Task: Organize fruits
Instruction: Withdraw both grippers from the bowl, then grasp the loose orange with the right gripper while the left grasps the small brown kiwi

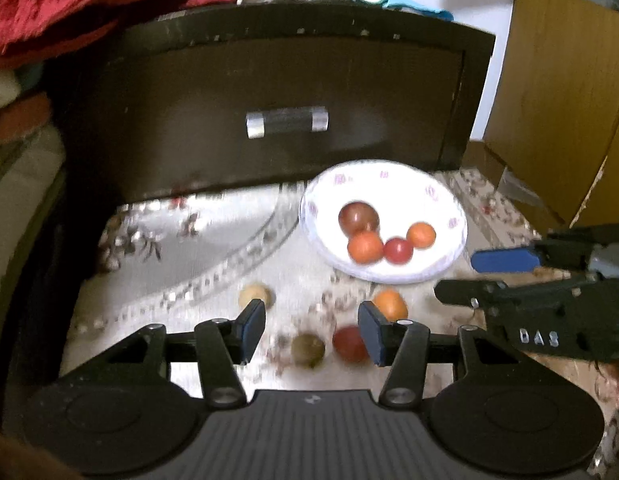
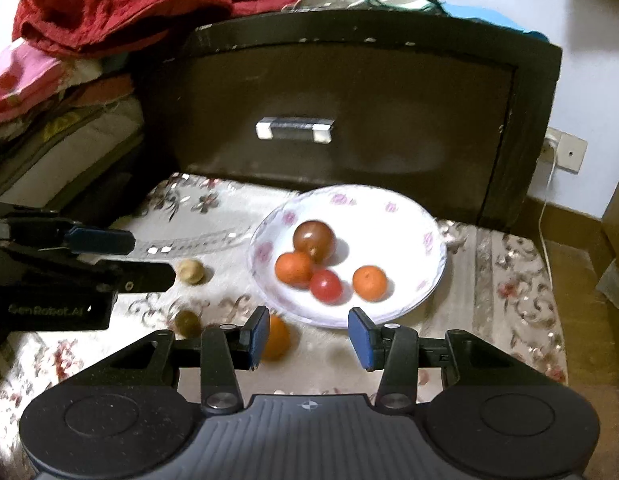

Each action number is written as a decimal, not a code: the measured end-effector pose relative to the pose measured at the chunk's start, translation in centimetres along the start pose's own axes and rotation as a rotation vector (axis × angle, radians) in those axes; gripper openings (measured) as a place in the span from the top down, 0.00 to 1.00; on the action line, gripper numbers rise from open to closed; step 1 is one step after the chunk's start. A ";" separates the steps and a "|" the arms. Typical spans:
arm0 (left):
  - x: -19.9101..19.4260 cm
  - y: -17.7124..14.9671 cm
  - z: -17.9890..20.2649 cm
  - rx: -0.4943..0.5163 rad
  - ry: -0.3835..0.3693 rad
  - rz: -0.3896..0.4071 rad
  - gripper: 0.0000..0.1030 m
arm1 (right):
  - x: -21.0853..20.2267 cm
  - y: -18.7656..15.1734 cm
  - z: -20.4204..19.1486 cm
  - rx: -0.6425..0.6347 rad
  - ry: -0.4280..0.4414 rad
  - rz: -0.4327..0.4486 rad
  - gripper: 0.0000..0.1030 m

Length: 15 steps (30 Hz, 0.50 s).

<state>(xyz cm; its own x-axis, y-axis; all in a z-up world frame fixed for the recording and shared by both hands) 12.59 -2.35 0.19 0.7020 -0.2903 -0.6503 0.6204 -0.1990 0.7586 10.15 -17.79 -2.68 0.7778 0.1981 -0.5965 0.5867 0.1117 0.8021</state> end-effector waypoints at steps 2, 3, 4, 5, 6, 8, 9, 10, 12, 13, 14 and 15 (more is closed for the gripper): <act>0.3 -0.8 -0.2 0.003 0.001 -0.029 0.45 | 0.4 -0.3 -0.4 -0.010 0.009 -0.015 0.62; 0.5 -1.0 -0.3 0.004 0.003 -0.041 0.45 | 0.8 -0.4 -0.5 -0.015 0.012 -0.025 0.62; 0.7 -1.2 -0.4 0.002 0.003 -0.050 0.45 | 1.2 -0.6 -0.7 -0.019 0.015 -0.035 0.62; 0.9 -1.3 -0.6 0.000 0.000 -0.058 0.45 | 1.5 -0.7 -0.8 -0.024 0.020 -0.046 0.61; 1.1 -1.3 -0.7 -0.002 -0.003 -0.064 0.45 | 1.9 -0.8 -0.9 -0.029 0.024 -0.056 0.62; 1.3 -1.3 -0.9 -0.004 -0.009 -0.068 0.45 | 2.4 -1.0 -1.2 -0.039 0.031 -0.067 0.62; 1.4 -1.3 -0.9 -0.003 -0.015 -0.071 0.45 | 2.7 -1.1 -1.3 -0.043 0.036 -0.074 0.62; 1.6 -1.4 -0.9 -0.001 -0.020 -0.075 0.45 | 2.8 -1.2 -1.3 -0.044 0.038 -0.078 0.61; 1.9 -1.5 -0.8 0.011 -0.026 -0.086 0.45 | 3.1 -1.2 -1.3 -0.046 0.041 -0.085 0.61; 2.0 -1.6 -0.7 0.018 -0.029 -0.092 0.45 | 3.3 -1.3 -1.3 -0.046 0.042 -0.087 0.62; 2.2 -1.8 -0.6 0.027 -0.031 -0.098 0.45 | 3.4 -1.3 -1.3 -0.046 0.043 -0.090 0.62; 2.3 -1.9 -0.5 0.038 -0.032 -0.104 0.45 | 3.6 -1.4 -1.3 -0.047 0.045 -0.093 0.62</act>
Point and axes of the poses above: each gripper's, at about its wrist camera, not at the fingertips, and x roughly the way its jaws point, z to its right, y to its top, the point moved 2 cm from there along x, roughly the way its jaws point, and after that the axes turned 5 degrees about z, right-handed, at the moved point
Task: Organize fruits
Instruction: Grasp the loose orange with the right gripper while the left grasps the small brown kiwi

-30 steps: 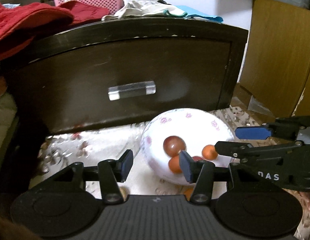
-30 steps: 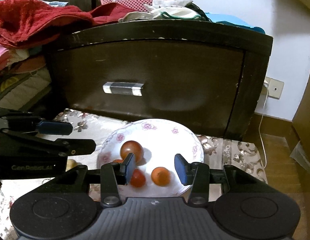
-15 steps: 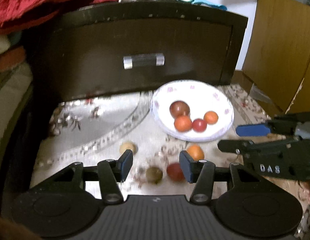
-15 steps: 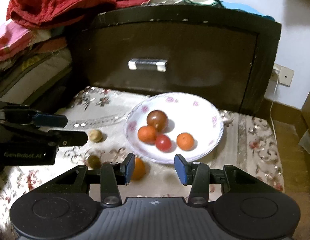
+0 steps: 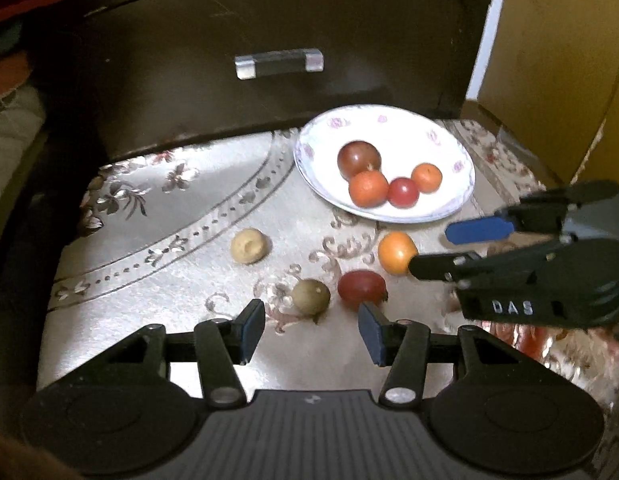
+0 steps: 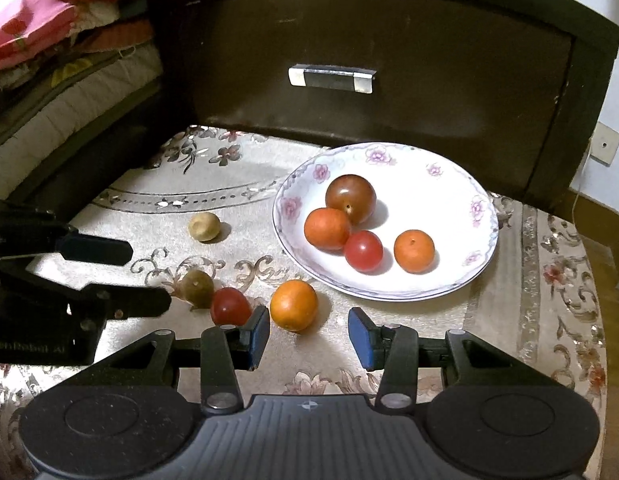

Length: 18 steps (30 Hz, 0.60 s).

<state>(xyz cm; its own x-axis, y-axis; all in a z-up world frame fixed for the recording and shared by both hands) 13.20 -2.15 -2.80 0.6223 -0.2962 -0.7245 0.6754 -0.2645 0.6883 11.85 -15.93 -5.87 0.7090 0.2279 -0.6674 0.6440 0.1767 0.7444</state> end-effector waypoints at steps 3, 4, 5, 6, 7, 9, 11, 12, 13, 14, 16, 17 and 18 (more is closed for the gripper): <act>0.5 -0.4 0.3 0.023 -0.005 -0.018 0.45 | 0.4 -0.1 -0.1 -0.007 0.004 -0.009 0.62; 0.7 -0.5 0.3 0.027 -0.006 -0.021 0.45 | 0.6 -0.2 -0.1 -0.010 0.006 -0.012 0.61; 0.8 -0.5 0.3 0.029 -0.008 -0.024 0.45 | 0.7 -0.2 -0.2 -0.011 0.008 -0.015 0.61; 1.0 -0.6 0.3 0.030 -0.010 -0.028 0.45 | 0.8 -0.2 -0.2 -0.011 0.011 -0.017 0.62; 1.1 -0.6 0.3 0.030 -0.012 -0.030 0.45 | 0.9 -0.2 -0.3 -0.010 0.014 -0.020 0.62; 1.4 -0.5 0.2 0.032 -0.014 -0.031 0.45 | 1.1 -0.2 -0.3 -0.007 0.018 -0.023 0.61; 1.7 -0.5 0.0 0.030 -0.015 -0.035 0.45 | 1.4 -0.1 -0.3 -0.008 0.024 -0.028 0.62; 1.8 -0.5 -0.1 0.027 -0.017 -0.038 0.45 | 1.6 -0.1 -0.2 -0.010 0.024 -0.029 0.61; 2.0 -0.5 -0.2 0.024 -0.021 -0.042 0.45 | 1.8 -0.1 -0.2 -0.011 0.024 -0.032 0.62; 2.2 -0.5 -0.2 0.022 -0.026 -0.046 0.45 | 2.0 -0.1 -0.2 -0.009 0.025 -0.036 0.62; 2.5 -0.6 -0.2 0.027 -0.031 -0.050 0.45 | 2.3 -0.1 -0.1 0.001 0.033 -0.040 0.62; 2.6 -0.6 -0.1 0.033 -0.033 -0.052 0.45 | 2.5 -0.1 -0.1 0.005 0.037 -0.042 0.62; 2.7 -0.6 -0.2 0.039 -0.033 -0.051 0.45 | 2.6 -0.2 -0.1 0.006 0.041 -0.044 0.62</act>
Point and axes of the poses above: each gripper's, at about its wrist camera, not at the fingertips, and x roughly the way its jaws point, z to its right, y to its top, the point moved 2 cm from there along x, roughly the way its jaws point, and after that the axes turned 5 degrees about z, right-handed, at the moved point
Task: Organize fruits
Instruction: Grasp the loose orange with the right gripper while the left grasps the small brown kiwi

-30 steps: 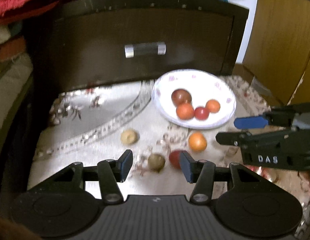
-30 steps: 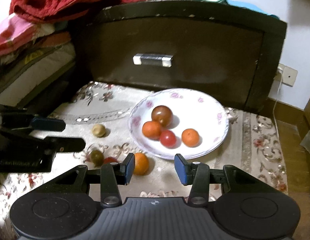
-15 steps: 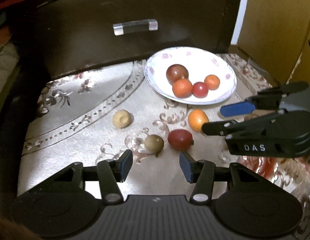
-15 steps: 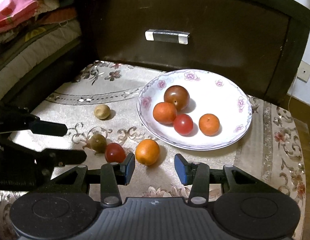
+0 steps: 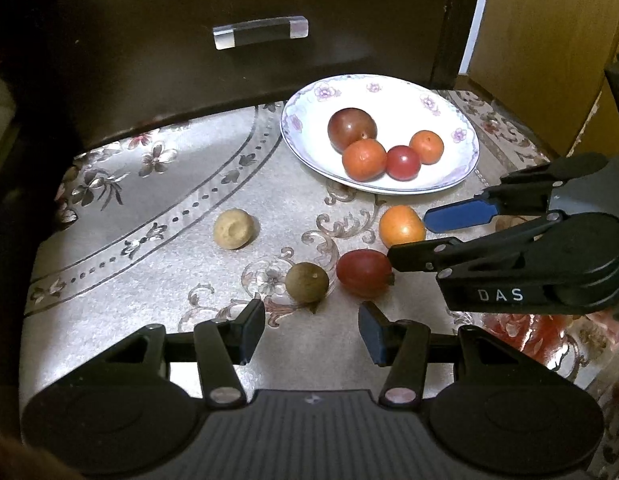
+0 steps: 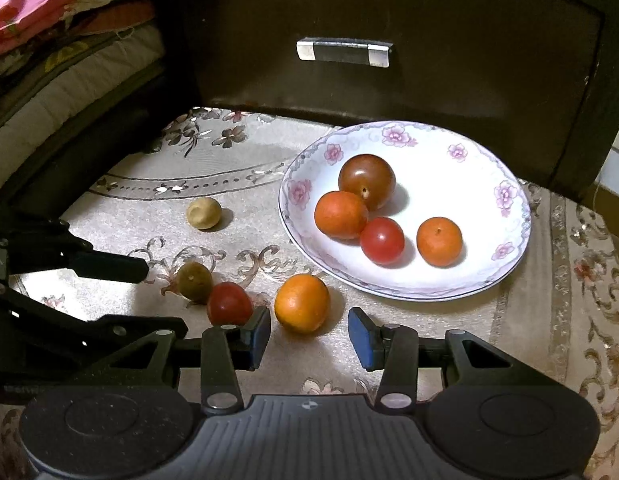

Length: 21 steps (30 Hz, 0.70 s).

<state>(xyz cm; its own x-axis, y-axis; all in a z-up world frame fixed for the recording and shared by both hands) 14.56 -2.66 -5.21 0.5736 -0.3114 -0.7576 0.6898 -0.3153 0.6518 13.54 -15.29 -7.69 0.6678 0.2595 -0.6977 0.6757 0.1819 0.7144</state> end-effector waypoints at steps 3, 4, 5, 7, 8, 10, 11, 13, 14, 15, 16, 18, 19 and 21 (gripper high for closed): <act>0.5 0.2 0.0 0.012 0.000 0.005 0.45 | 0.2 -0.1 -0.1 -0.007 0.004 -0.004 0.62; 0.6 0.3 0.0 0.015 -0.001 0.008 0.45 | 0.3 -0.2 -0.1 -0.009 0.004 -0.003 0.62; 0.7 0.4 0.0 0.018 -0.005 0.011 0.45 | 0.3 -0.2 0.0 -0.009 0.004 0.000 0.62; 0.8 0.3 0.0 0.022 -0.010 0.014 0.45 | 0.2 -0.1 0.1 -0.004 0.005 0.008 0.65; 0.9 0.3 0.0 0.027 -0.011 0.016 0.45 | 0.3 0.0 0.1 0.000 0.007 0.009 0.65; 1.1 0.2 0.0 0.040 -0.010 0.018 0.45 | 0.4 0.1 0.3 0.008 0.014 0.003 0.66; 1.2 0.1 -0.1 0.044 -0.008 0.018 0.45 | 0.4 0.1 0.3 0.009 0.015 0.005 0.66; 1.4 0.0 -0.1 0.048 -0.005 0.020 0.45 | 0.5 0.0 0.1 -0.003 0.012 0.007 0.66; 1.5 0.0 -0.1 0.051 -0.004 0.022 0.45 | 0.5 0.0 -0.1 -0.018 0.009 0.008 0.66; 1.6 0.1 -0.1 0.054 -0.002 0.026 0.45 | 0.5 0.0 -0.2 -0.026 0.007 0.009 0.66; 1.7 0.1 0.0 0.057 0.001 0.030 0.45 | 0.5 0.0 -0.3 -0.033 0.005 0.010 0.67; 1.9 0.3 -0.1 0.056 0.006 0.040 0.45 | 0.4 0.0 -0.6 -0.055 -0.006 0.012 0.70; 2.0 0.3 -0.1 0.052 0.008 0.042 0.45 | 0.4 0.0 -0.7 -0.063 -0.012 0.013 0.71; 2.1 0.4 -0.3 0.043 0.012 0.046 0.45 | 0.4 0.0 -0.8 -0.072 -0.015 0.016 0.72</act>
Point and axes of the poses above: each gripper's, at about its wrist camera, not at the fingertips, and x roughly the way its jaws point, z to its right, y to its top, the point moved 2 cm from there along x, roughly the way its jaws point, and after that the axes turned 5 degrees about z, right-handed, at the moved point
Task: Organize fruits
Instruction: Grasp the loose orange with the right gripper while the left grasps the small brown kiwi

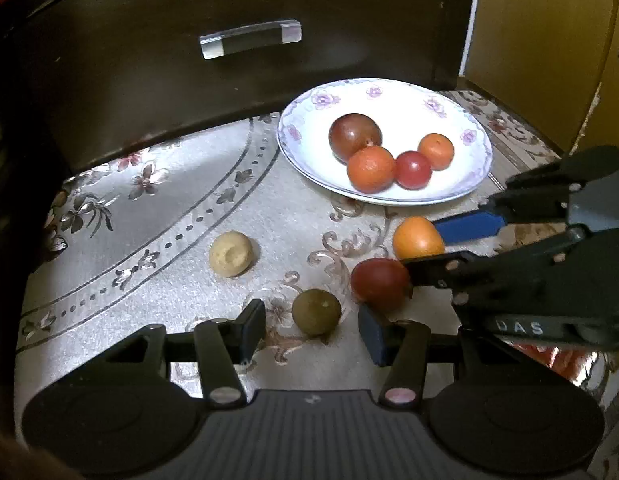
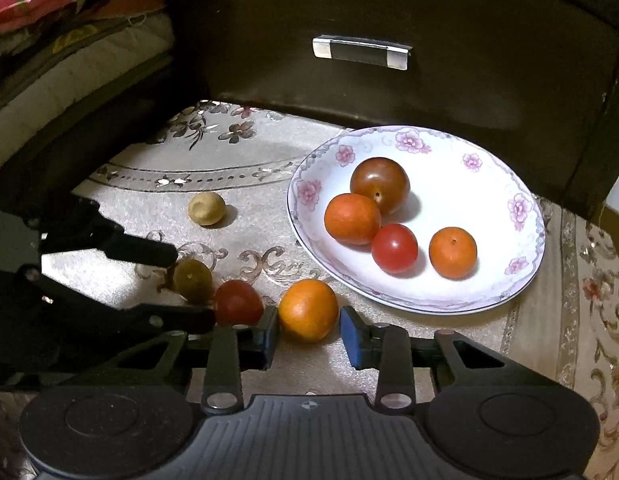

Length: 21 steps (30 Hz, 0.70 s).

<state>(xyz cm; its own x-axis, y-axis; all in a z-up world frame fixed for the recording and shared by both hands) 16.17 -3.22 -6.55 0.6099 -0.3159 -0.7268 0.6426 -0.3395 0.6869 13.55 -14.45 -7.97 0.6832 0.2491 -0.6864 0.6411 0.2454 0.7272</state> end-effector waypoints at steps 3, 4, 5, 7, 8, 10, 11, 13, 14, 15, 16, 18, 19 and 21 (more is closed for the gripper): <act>0.2 -0.1 -0.3 -0.025 -0.009 -0.005 0.47 | 0.1 0.0 0.0 -0.005 -0.001 -0.004 0.72; 0.2 -0.1 -0.3 -0.031 -0.009 -0.001 0.50 | 0.1 0.1 0.0 -0.007 -0.001 -0.006 0.72; 0.2 0.0 -0.3 -0.032 -0.009 0.003 0.52 | 0.1 0.1 0.0 -0.005 -0.001 -0.008 0.72; 0.2 0.1 -0.1 -0.030 -0.015 0.005 0.58 | 0.1 0.1 0.1 -0.003 0.000 -0.012 0.73; 0.3 0.2 -0.1 -0.029 -0.020 0.003 0.59 | 0.0 0.1 0.0 -0.004 0.000 -0.016 0.73; 0.2 0.2 0.0 -0.022 -0.025 -0.001 0.61 | 0.0 0.1 0.0 -0.006 0.001 -0.022 0.73; 0.2 0.1 0.0 -0.021 -0.027 -0.003 0.61 | -0.1 0.1 0.0 -0.005 0.002 -0.025 0.73; 0.1 0.1 0.1 -0.022 -0.031 -0.004 0.62 | -0.1 0.1 0.0 -0.009 0.004 -0.033 0.73; 0.1 0.1 0.1 -0.021 -0.034 -0.005 0.62 | -0.2 0.0 0.0 -0.005 0.003 -0.037 0.73; 0.0 0.1 0.1 -0.021 -0.038 -0.006 0.64 | -0.3 0.0 0.1 -0.001 0.003 -0.041 0.73; 0.0 0.1 0.2 -0.019 -0.043 -0.008 0.64 | -0.3 0.0 0.1 -0.001 0.003 -0.044 0.73; -0.1 0.1 0.3 -0.015 -0.047 -0.008 0.65 | -0.5 -0.1 0.3 0.003 0.003 -0.051 0.73; -0.1 0.1 0.3 -0.014 -0.048 -0.008 0.65 | -0.6 -0.2 0.3 0.005 0.004 -0.053 0.73; -0.2 0.1 0.3 -0.015 -0.054 -0.011 0.65 | -0.8 -0.3 0.4 0.006 0.006 -0.057 0.73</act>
<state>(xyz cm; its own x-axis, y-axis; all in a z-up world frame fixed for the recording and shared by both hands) 15.97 -3.47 -6.39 0.5772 -0.3592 -0.7333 0.6565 -0.3299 0.6784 12.96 -15.11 -7.65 0.6432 0.2402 -0.7270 0.6814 0.2536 0.6866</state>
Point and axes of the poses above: each gripper's, at about its wrist camera, not at the fingertips, and x roughly the way its jaws point, z to its right, y to its top, the point moved 2 cm from there along x, roughly the way its jaws point, and after that the axes turned 5 degrees about z, right-handed, at the moved point
